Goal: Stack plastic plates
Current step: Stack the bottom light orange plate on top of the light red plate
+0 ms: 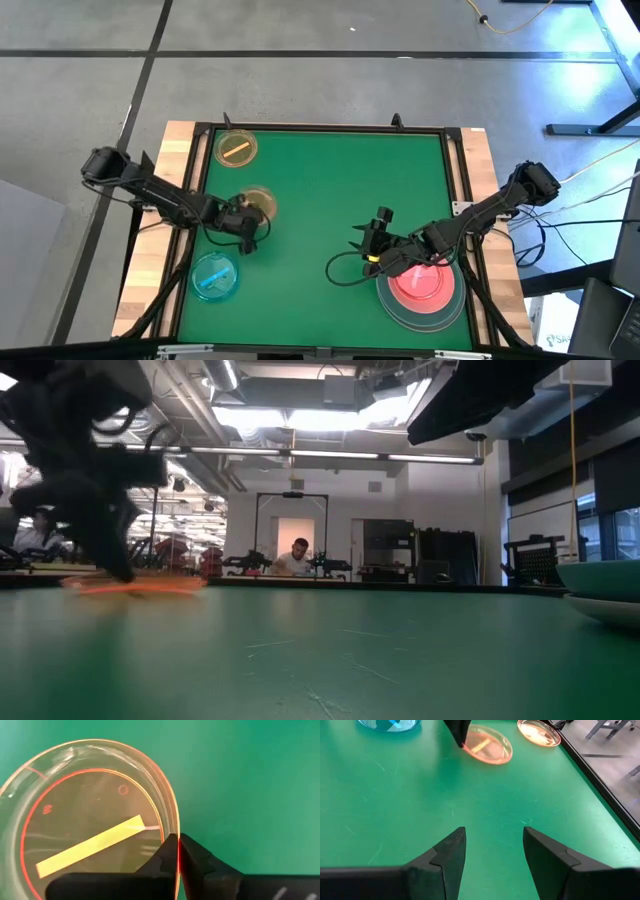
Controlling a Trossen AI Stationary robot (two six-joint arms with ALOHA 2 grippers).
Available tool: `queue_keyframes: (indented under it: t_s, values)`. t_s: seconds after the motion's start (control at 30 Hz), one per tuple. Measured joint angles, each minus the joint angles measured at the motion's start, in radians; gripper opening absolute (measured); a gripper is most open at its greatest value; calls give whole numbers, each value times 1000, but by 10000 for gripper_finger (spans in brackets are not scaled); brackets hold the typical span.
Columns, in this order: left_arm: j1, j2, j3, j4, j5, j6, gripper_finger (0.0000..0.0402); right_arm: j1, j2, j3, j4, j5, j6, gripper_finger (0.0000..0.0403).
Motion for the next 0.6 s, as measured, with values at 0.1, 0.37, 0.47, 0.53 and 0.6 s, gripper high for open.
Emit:
queue_keyframes:
  t_s: [0.1,0.37,0.47,0.53,0.6]
  values:
    - [-26,0,3,130,38,105,2,0,0,0,0,-10,0,189]
    - [-87,79,4,384,48,365,2,-2,0,0,5,-19,34,189]
    - [-104,148,4,474,60,476,2,-6,14,0,50,-20,-2,189]
    - [-110,195,4,542,85,543,2,-8,39,0,95,-39,-58,189]
    - [-111,242,4,624,114,604,2,-18,72,1,164,-94,-128,189]
